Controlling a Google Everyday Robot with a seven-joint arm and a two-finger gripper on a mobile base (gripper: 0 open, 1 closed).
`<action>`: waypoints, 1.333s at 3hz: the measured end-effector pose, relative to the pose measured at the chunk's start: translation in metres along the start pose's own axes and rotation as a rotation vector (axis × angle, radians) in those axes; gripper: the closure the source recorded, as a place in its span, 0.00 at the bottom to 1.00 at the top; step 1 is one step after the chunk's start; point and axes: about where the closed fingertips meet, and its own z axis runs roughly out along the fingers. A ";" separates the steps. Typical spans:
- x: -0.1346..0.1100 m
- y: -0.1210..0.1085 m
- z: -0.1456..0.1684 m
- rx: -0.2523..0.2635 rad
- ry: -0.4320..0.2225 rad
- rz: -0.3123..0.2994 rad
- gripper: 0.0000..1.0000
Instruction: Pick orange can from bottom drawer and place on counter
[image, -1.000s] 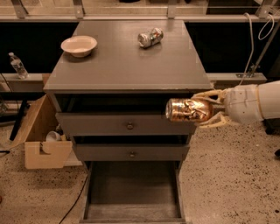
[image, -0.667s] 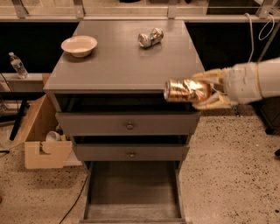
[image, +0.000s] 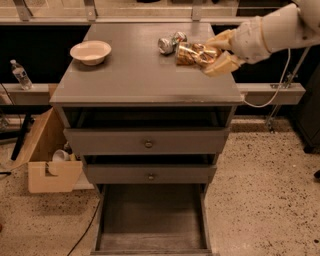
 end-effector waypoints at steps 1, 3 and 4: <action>0.011 -0.043 0.042 -0.002 0.022 0.136 1.00; 0.014 -0.056 0.113 -0.098 0.030 0.232 0.81; 0.022 -0.053 0.136 -0.132 0.032 0.274 0.57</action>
Offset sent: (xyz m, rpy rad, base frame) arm 0.1266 0.0623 -0.0187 0.0618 0.2242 -0.0920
